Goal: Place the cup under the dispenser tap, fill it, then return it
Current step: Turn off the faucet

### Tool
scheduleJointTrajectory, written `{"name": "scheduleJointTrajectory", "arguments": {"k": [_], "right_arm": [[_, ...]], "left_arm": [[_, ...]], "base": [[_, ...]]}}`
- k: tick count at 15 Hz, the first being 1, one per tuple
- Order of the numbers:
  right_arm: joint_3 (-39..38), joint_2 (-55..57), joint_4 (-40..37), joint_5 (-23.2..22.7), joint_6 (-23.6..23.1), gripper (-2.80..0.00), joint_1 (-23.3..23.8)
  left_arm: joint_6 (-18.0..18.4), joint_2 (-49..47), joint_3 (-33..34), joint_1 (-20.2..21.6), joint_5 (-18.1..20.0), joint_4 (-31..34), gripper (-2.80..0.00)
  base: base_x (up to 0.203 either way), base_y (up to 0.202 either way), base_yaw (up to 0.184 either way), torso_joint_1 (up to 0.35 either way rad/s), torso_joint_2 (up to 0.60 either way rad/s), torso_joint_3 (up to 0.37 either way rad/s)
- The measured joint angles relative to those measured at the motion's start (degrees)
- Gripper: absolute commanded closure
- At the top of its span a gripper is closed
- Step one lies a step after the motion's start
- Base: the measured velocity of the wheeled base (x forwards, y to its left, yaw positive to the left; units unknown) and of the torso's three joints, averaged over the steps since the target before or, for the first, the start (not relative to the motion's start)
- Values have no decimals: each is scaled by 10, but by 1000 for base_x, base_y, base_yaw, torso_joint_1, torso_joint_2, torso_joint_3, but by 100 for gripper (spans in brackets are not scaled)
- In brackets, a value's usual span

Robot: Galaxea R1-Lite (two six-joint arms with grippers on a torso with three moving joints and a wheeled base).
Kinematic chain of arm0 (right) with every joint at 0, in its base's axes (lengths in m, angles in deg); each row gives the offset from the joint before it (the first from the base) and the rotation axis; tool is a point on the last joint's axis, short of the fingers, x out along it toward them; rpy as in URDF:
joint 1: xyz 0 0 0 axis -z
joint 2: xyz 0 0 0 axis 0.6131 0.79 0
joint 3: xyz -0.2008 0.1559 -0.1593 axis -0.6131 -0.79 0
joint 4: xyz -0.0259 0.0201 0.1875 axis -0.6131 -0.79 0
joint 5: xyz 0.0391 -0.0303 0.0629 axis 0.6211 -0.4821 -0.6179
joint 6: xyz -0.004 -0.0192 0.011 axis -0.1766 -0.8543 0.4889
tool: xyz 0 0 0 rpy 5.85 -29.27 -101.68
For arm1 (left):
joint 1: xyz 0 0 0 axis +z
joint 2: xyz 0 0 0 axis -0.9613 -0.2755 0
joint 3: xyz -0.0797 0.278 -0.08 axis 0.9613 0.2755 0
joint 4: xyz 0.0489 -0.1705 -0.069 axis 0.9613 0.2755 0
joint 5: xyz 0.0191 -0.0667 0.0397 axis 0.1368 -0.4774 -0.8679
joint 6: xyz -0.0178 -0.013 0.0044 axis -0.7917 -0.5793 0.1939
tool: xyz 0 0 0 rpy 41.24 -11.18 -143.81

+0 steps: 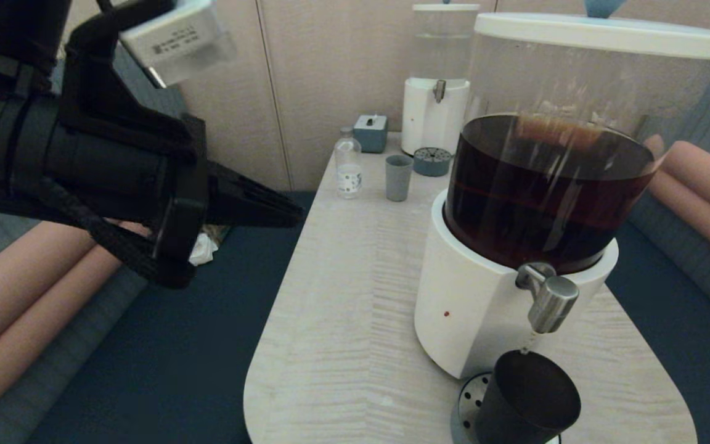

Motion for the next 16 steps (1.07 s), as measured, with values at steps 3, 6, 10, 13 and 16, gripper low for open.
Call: {"name": "scheduleJointTrajectory", "arguments": {"k": [3, 6, 10, 13, 16], "right_arm": [[0, 0, 0, 0, 0, 0, 0], [0, 0, 0, 0, 0, 0, 0], [0, 0, 0, 0, 0, 0, 0], [0, 0, 0, 0, 0, 0, 0], [0, 0, 0, 0, 0, 0, 0]], "left_arm": [[28, -31, -28, -81, -51, 2, 0], [28, -72, -36, -147, -94, -36, 0], [15, -130, -37, -205, -126, -121, 0], [12, -158, -39, -228, -134, -124, 0], [12, -172, -39, -235, -144, -124, 0]], "base": [[0, 0, 0, 0, 0, 0], [0, 0, 0, 0, 0, 0], [0, 0, 0, 0, 0, 0], [0, 0, 0, 0, 0, 0], [0, 0, 0, 0, 0, 0]]}}
